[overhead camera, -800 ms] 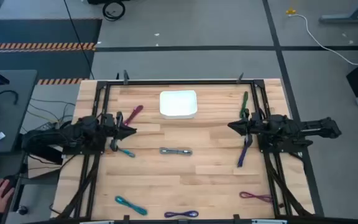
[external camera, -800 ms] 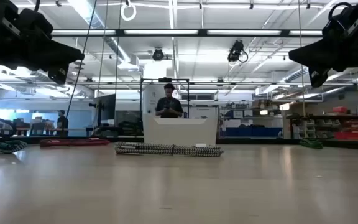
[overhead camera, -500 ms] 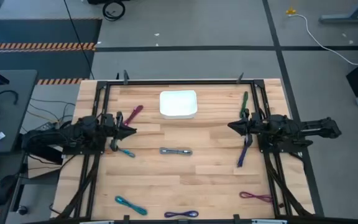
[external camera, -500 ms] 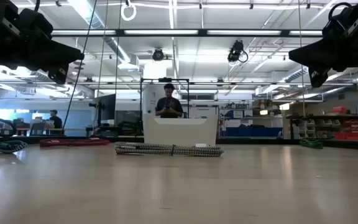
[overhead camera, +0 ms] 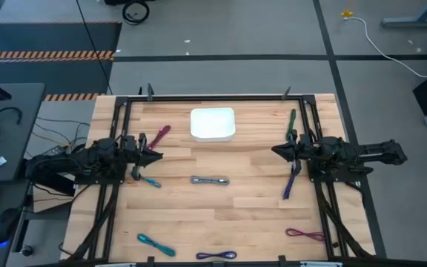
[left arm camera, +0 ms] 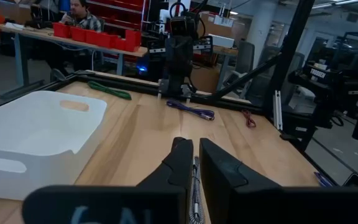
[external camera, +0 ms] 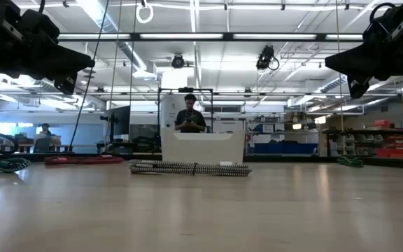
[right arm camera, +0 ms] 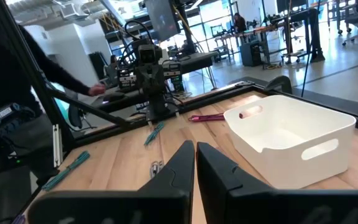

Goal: Pick and place USB-C Cables

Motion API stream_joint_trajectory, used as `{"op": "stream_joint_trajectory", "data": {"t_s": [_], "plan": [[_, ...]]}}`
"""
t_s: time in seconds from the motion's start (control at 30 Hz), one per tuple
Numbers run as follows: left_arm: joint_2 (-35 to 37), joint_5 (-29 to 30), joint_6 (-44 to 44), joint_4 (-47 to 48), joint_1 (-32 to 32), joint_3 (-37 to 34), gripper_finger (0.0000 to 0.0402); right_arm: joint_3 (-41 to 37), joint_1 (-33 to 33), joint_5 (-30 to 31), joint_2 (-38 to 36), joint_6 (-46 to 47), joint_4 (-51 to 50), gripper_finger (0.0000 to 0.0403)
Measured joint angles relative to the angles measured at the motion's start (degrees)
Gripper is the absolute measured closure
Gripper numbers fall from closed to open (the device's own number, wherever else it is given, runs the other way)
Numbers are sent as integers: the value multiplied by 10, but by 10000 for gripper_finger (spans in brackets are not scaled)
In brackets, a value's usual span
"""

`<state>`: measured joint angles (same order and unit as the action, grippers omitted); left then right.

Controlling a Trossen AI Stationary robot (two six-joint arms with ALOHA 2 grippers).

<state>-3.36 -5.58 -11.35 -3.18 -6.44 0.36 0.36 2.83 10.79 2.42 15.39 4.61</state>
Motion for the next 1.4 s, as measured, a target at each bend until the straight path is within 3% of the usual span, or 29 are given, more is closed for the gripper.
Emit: {"op": "stream_joint_trajectory", "data": {"t_s": [1.4], "plan": [[0,0,0,0,0,0,371,0,0,0,0,0,0,380]]}}
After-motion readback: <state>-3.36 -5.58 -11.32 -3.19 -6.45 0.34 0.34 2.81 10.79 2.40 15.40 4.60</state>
